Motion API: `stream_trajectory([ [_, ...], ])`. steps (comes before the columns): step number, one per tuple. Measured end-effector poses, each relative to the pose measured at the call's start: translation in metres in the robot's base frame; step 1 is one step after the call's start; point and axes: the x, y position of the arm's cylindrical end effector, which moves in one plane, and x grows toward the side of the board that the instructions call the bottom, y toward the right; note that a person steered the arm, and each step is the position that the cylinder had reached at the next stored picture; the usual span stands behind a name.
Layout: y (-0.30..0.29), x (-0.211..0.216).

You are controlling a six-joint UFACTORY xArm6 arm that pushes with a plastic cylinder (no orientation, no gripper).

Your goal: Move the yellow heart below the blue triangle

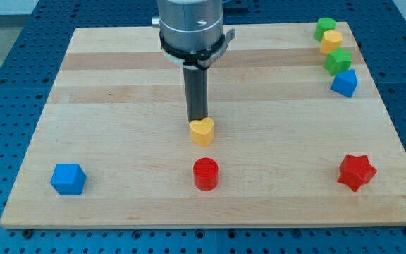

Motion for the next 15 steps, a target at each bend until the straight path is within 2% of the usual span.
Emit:
stream_trajectory([
  [1,-0.004,0.001],
  [3,-0.047,0.004],
  [5,-0.048,0.038],
  [8,0.026,0.034],
  [11,0.095,0.004],
  [15,0.205,0.010],
])
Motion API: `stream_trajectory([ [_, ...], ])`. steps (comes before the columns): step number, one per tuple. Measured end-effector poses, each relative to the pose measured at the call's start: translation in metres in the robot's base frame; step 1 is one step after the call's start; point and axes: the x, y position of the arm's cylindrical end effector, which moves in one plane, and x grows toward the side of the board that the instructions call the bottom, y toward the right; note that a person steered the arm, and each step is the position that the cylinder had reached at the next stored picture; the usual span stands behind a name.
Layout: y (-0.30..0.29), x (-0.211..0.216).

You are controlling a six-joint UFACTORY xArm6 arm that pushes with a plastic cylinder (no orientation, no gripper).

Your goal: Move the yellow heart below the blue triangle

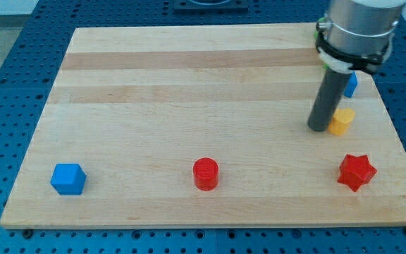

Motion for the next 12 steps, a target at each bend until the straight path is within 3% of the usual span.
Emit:
stream_trajectory([
  [2,0.001,0.032],
  [4,0.029,0.038],
  [9,0.028,-0.008],
  [12,0.002,-0.006],
])
